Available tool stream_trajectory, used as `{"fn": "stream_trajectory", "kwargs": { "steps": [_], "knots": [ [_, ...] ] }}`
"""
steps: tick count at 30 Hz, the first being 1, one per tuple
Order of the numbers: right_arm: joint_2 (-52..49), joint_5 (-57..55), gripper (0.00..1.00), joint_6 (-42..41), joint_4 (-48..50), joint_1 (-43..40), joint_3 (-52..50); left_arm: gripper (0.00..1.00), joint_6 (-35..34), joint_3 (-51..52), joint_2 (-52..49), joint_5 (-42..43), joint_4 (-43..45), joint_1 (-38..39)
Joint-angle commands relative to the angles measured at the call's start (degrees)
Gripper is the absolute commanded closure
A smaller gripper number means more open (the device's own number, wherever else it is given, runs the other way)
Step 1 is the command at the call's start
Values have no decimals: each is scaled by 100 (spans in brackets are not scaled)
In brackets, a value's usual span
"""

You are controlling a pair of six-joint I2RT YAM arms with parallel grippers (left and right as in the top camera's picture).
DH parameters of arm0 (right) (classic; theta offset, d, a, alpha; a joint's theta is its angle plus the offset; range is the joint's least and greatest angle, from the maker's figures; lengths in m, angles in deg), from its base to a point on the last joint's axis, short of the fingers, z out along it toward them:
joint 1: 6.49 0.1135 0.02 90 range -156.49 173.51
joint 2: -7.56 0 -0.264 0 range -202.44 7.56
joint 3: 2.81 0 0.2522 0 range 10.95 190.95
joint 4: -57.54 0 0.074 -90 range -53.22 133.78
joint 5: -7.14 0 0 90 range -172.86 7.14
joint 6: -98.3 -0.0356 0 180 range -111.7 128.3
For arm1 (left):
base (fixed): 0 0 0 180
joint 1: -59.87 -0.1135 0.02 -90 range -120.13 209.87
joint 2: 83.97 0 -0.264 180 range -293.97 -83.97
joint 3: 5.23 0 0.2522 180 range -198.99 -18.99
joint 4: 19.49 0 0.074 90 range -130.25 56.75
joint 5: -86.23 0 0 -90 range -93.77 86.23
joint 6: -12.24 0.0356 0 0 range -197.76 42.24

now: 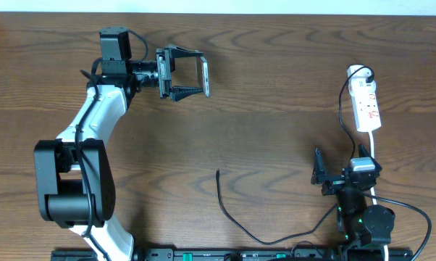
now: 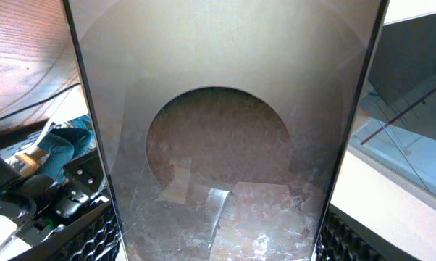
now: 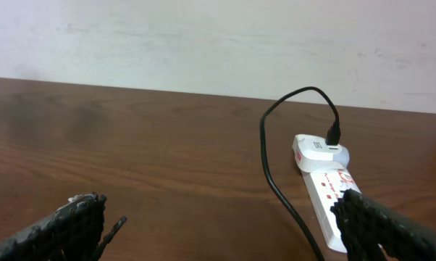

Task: Plug charger to phone and switch on socket
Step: 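Hold the phone upright in the left gripper above the table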

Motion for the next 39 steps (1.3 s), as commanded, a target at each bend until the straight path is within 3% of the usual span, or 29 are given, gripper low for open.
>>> {"fn": "stream_trajectory", "kwargs": {
  "steps": [1, 33, 39],
  "knots": [
    [31, -37, 1, 70, -24, 28, -9, 92, -9, -140, 31, 284, 50, -46],
    [31, -37, 1, 70, -24, 28, -9, 93, 282, -140, 31, 271, 50, -46],
    [31, -39, 1, 70, -24, 28, -9, 93, 1084, -138, 31, -2, 48, -46]
  ]
}}
